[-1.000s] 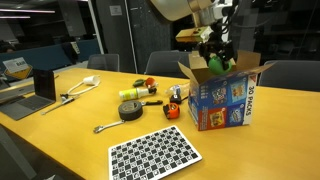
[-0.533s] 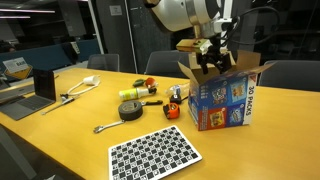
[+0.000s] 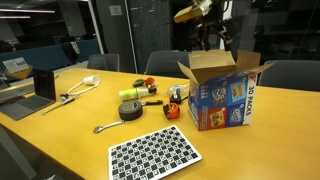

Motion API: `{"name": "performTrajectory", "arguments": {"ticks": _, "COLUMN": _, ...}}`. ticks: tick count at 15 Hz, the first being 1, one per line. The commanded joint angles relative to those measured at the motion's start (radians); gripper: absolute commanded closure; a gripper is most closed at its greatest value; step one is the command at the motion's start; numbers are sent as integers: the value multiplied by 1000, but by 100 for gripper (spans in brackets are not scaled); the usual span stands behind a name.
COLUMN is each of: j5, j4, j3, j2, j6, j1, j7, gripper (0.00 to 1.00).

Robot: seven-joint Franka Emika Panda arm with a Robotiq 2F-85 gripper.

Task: Put the green plushy in the box

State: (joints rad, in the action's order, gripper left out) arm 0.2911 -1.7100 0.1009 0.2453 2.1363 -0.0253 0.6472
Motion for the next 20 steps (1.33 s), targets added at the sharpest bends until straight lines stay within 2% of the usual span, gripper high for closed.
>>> {"name": "performTrajectory", "arguments": {"ticks": 1, "j5": 28, "j4": 18, "j3": -23, "j2": -145, "j6": -162, "j1": -39, "j7": -16, "gripper": 0}}
{"name": "performTrajectory", "arguments": {"ticks": 4, "j5": -87, "j4": -46, "j3": -86, "j2": -278, "j6": -237, "j1": -49, "j7": -67, "gripper": 0}}
{"name": "performTrajectory", "arguments": {"ticks": 8, "j5": -291, "j4": -199, "j3": -155, "j2": -446, "j6": -215, "j1": -69, "j7": -176, "gripper": 0}}
{"name": "performTrajectory", "arguments": {"ticks": 11, "j5": -401, "j4": -335, "j3": -173, "j2": -550, "j6": -198, "j1": -83, "j7": -325, "gripper": 0}}
{"name": "performTrajectory", "arguments": {"ticks": 14, "j5": -507, "j4": -466, "j3": -161, "j2": -621, "j6": -232, "j1": -95, "j7": -486, "gripper": 0}}
{"name": "performTrajectory", "arguments": {"ticks": 16, "j5": -534, "j4": -540, "j3": -158, "j2": -653, "j6": -261, "j1": -90, "j7": -538, "gripper": 0}}
{"name": "performTrajectory", "arguments": {"ticks": 20, "j5": -498, "j4": -616, "j3": -150, "j2": -698, "j6": -331, "j1": -66, "j7": -568, "gripper": 0}}
